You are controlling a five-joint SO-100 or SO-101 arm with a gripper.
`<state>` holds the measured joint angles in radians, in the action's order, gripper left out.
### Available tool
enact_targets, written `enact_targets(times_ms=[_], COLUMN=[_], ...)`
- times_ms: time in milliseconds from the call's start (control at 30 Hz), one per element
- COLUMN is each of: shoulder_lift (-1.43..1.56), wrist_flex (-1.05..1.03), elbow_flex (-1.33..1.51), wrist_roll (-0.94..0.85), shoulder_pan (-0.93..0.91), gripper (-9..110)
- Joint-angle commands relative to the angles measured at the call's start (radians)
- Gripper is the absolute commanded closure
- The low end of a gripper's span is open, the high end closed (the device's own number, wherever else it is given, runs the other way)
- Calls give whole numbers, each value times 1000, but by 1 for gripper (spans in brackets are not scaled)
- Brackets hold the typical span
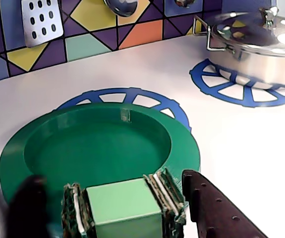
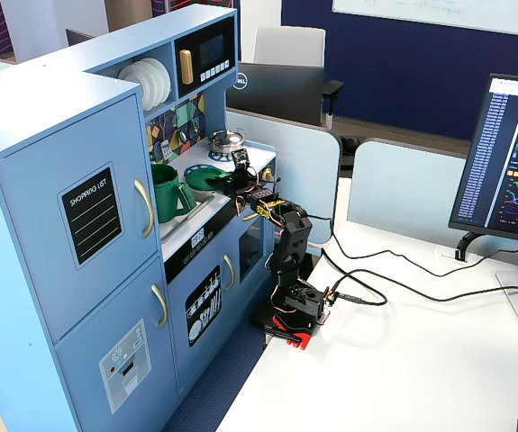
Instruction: Pick up the lid from the counter and put it on the green recipient
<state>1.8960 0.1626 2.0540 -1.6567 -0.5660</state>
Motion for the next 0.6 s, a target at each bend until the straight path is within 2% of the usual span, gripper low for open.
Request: enact_targets(times_ms=[0, 267, 567], shoulder_lift=[8, 58, 135], wrist_flex=[55, 29, -310], elbow_flex=[-66, -127, -502], wrist_roll=[-5, 0, 54], shoulder_pan=[35, 40, 130], gripper=[101, 101, 102])
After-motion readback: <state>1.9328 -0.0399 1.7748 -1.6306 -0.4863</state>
